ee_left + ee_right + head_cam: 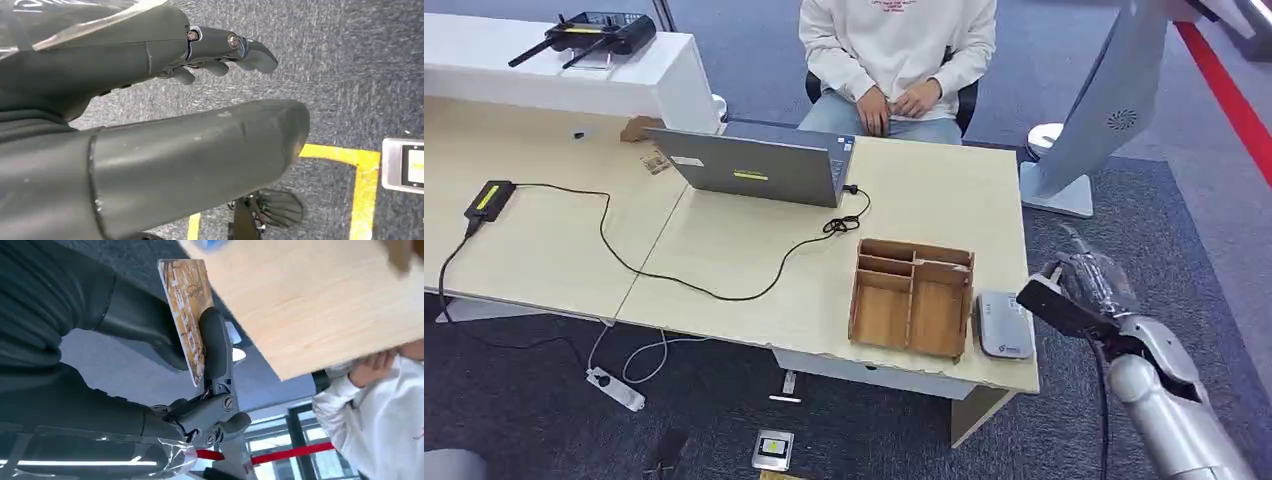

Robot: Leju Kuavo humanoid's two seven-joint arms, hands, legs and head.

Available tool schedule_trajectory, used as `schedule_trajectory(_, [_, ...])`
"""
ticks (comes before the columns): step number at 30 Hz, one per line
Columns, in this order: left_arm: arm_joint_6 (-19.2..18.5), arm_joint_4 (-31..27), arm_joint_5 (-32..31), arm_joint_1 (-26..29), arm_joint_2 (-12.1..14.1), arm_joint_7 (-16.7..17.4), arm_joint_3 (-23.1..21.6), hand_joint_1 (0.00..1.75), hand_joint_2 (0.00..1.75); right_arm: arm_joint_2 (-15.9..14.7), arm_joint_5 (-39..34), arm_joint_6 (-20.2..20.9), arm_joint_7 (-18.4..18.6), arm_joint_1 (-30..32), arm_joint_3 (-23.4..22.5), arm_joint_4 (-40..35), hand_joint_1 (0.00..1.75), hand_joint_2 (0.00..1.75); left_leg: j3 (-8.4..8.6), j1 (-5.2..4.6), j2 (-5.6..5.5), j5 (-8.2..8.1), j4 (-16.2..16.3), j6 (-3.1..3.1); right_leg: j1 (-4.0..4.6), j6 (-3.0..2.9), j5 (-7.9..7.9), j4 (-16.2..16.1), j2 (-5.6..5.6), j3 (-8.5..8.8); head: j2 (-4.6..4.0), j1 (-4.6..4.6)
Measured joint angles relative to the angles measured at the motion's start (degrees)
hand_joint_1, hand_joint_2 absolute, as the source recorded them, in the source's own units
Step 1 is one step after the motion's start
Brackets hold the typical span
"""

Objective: Pass the card to the sensor for recognition and then transmit it.

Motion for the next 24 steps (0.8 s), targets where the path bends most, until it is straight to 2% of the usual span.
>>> schedule_trajectory(5, [0.9,-2.4,-1.3,0.5,1.1,1.4,0.3,0.00,0.00,2.1,0.2,1.0,1.2,3.1,0.8,-2.2,1.75,1.75,-0.01,-0.01,0.01,0.00,0.0,0.00,0.03,-0.02,-0.02,0.0,-0.01,-0.03,0.00,-0.02])
schedule_trajectory(18, [0.9,-5.9,-6.9,1.4,3.7,2.9,1.0,0.00,0.00,2.5,-2.1,0.0,2.6,5.7,1.9,-2.9,1.75,1.75,0.01,-0.05,0.01,0.00,0.0,0.00,0.01,-0.02,-0.02,0.0,-0.01,-0.04,0.00,-0.02])
schedule_trajectory(24, [-1.9,-5.5,-8.2,1.5,3.8,1.0,2.1,0.00,0.00,1.9,-2.7,-0.3,3.6,6.9,1.9,-3.7,1.75,1.75,0.01,-0.05,0.01,0.00,0.0,0.00,0.02,-0.02,-0.02,0.0,0.00,-0.04,0.00,-0.02])
